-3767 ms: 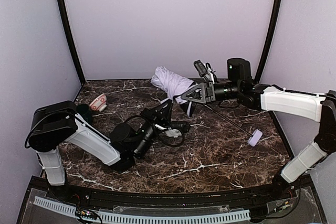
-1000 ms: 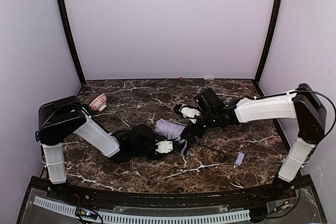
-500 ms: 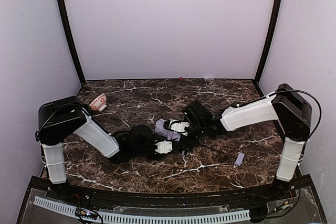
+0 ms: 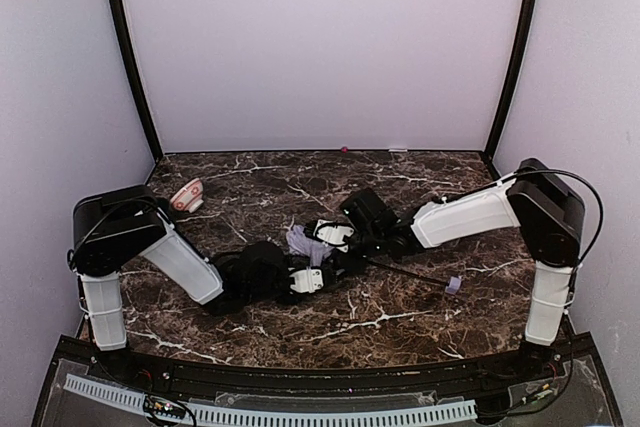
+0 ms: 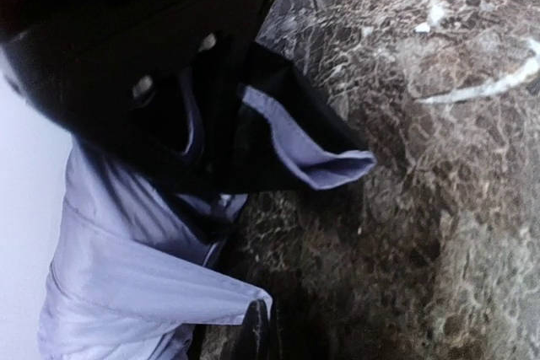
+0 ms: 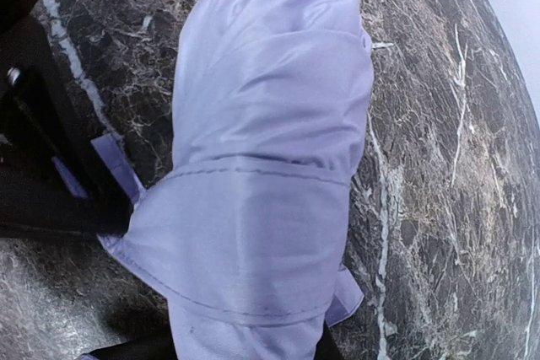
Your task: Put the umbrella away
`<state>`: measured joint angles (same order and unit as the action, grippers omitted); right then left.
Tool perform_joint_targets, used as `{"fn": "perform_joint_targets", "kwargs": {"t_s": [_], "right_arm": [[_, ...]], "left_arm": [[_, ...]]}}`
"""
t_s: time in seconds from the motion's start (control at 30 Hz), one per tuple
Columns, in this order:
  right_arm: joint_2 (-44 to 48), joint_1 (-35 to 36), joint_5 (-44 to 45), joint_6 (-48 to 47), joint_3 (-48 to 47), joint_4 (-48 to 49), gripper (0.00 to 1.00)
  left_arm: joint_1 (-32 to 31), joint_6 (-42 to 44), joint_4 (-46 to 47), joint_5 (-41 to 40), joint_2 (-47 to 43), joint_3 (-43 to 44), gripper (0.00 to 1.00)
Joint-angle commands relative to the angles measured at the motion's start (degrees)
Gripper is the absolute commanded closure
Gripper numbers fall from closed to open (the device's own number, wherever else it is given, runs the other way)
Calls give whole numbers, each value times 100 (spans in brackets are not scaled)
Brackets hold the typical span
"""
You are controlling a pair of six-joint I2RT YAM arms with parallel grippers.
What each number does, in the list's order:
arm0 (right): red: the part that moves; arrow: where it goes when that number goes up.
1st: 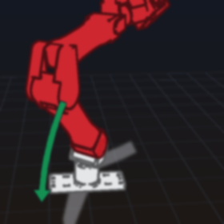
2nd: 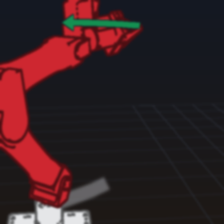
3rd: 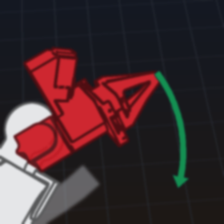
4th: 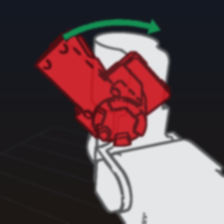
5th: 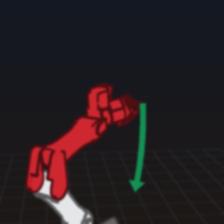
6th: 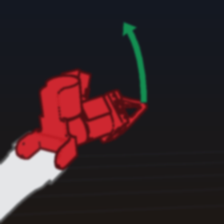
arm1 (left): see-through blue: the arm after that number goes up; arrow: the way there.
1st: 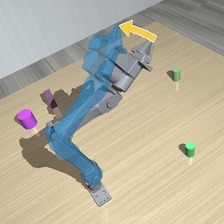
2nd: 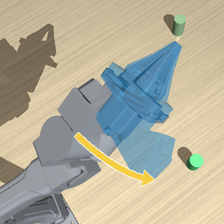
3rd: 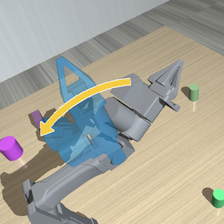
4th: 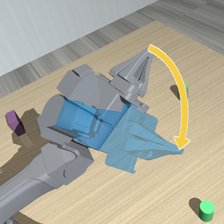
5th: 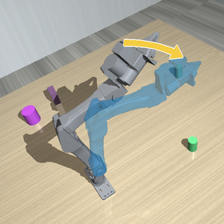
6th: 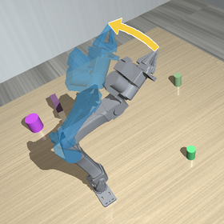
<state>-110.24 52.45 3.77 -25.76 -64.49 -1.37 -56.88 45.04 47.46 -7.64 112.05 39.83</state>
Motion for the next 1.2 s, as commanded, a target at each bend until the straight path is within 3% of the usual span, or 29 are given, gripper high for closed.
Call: {"fn": "perform_joint_targets", "kwargs": {"t_s": [0.0, 0.23, 0.43, 0.53, 0.63, 0.77, 1.17], "right_arm": [[13, -221, -734, 868, -252, -421, 100], [680, -1044, -3578, 2977, -197, 291, 100], [1073, -1204, -4893, 4578, 68, 1591, 100], [1200, -1311, -5366, 5592, 311, 2761, 100], [1299, -1394, -5580, 6350, 511, 3654, 100], [1382, -1395, -5552, 6520, 452, 3824, 100], [1530, -1395, -5400, 6351, 281, 3521, 100]], "left_arm": [[4, 242, 485, -712, -27, -540, 100], [-91, 1400, 2138, -1682, -499, -1030, 100], [-384, 2508, 3205, -2167, -651, -1177, 100], [-583, 3059, 3650, -2381, -676, -1158, 100], [-658, 3609, 4124, -2572, -684, -1210, 100], [-804, 4124, 4274, -2567, -672, -1098, 100], [-1184, 5579, 4865, -2650, -348, -807, 100]]}}
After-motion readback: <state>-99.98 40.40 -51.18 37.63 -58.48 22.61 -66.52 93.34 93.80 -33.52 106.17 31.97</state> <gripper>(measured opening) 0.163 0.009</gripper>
